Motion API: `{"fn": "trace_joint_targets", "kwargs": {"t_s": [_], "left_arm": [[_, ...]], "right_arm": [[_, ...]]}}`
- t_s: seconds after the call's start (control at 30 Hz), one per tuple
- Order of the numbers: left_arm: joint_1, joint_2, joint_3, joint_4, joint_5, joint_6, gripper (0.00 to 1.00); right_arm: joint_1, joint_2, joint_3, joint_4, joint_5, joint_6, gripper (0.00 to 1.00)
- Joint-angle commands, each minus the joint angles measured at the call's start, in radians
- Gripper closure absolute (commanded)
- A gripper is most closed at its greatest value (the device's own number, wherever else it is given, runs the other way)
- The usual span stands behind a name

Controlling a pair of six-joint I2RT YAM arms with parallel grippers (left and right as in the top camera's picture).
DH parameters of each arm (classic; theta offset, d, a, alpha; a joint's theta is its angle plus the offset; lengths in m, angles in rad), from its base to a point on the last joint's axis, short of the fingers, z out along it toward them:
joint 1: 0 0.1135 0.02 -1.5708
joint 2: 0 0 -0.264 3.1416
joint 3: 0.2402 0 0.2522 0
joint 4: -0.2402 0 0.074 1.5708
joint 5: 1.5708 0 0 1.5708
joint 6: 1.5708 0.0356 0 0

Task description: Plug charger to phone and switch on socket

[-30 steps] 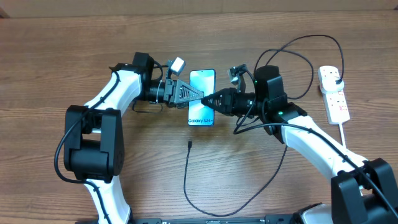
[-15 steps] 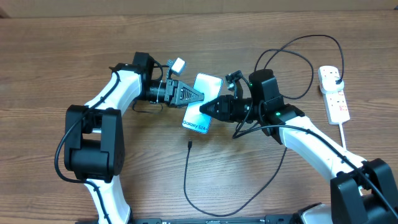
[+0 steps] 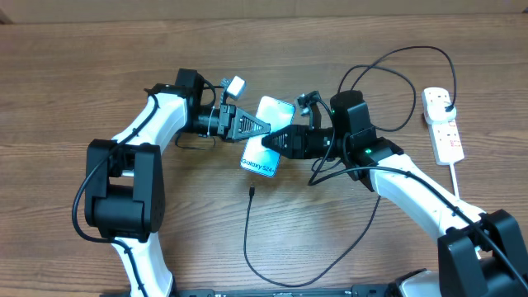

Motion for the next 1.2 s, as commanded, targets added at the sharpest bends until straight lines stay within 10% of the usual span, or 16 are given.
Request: {"fn": "trace_joint_targets", "kwargs": {"t_s": [0.0,0.3,1.17], "left_arm": [[-0.002,-0.005,0.005,-0.004,0.028,0.014,0.96],[-0.005,-0.005,0.005,-0.018,-0.126,0.012,0.96],[-0.196,-0.006,0.243,-0.144,-1.427,-0.510,0.96]], "right_arm": [[0.004,0.000,0.003,0.027,-0.007,-0.016,0.39],[0.003,0.000,0.004,0.069,-0.019,0.015,0.00],[-0.048,0.000,0.003,-0.381,0.410,0.013,0.00]]}}
